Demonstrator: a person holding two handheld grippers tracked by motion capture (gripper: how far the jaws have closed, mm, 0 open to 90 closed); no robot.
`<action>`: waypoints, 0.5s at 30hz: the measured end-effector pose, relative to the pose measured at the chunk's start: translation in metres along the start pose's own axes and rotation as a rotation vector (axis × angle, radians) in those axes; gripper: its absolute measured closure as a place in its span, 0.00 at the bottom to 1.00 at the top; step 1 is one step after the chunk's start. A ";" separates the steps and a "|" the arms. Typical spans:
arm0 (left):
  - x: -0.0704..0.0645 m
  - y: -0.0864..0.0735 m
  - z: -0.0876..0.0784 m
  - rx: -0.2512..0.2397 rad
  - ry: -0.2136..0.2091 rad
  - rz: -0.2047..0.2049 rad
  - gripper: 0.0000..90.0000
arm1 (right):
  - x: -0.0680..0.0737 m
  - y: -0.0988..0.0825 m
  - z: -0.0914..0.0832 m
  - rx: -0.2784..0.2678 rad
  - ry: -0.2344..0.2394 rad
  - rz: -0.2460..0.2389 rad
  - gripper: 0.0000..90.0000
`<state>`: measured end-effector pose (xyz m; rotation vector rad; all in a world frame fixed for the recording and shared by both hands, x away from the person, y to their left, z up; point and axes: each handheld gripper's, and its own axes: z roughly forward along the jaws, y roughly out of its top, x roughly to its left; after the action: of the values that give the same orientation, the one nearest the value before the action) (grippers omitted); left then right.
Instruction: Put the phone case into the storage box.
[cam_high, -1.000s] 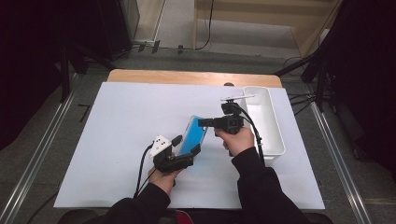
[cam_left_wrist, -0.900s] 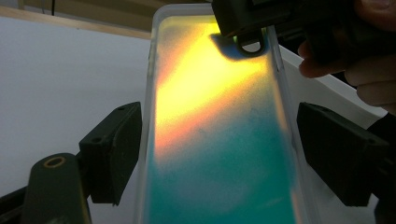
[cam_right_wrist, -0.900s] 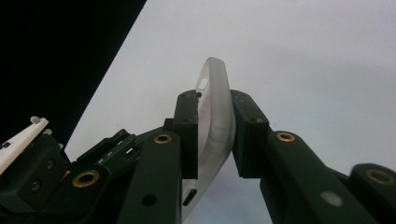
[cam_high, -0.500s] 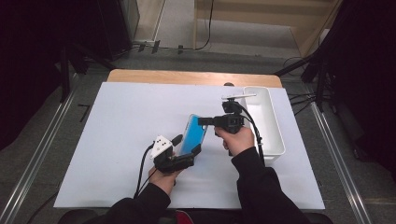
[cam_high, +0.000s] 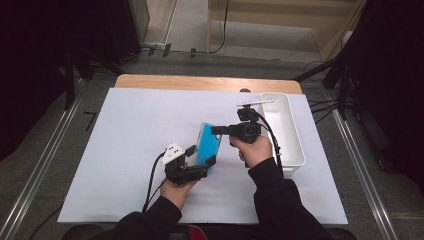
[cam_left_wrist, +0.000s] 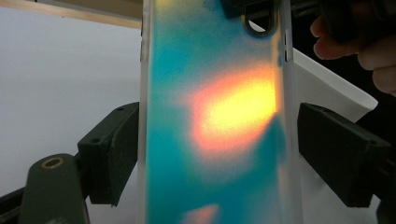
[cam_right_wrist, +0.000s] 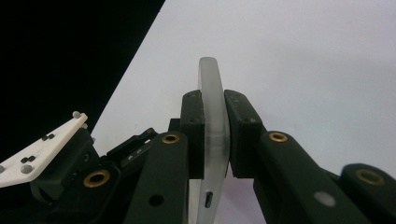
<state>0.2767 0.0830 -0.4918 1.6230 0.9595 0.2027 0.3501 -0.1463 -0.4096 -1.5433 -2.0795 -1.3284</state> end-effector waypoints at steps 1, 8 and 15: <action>0.000 0.001 0.000 0.009 0.003 -0.003 0.18 | 0.000 0.000 0.000 -0.001 -0.001 -0.003 0.86; -0.001 0.007 -0.002 0.039 0.002 0.009 0.15 | -0.001 0.002 -0.007 -0.024 -0.025 -0.013 0.86; -0.004 0.014 -0.003 0.088 -0.007 0.016 0.15 | -0.001 0.002 -0.011 -0.035 -0.088 -0.087 0.86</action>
<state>0.2794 0.0828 -0.4775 1.7116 0.9619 0.1683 0.3486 -0.1556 -0.4031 -1.5683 -2.2111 -1.3560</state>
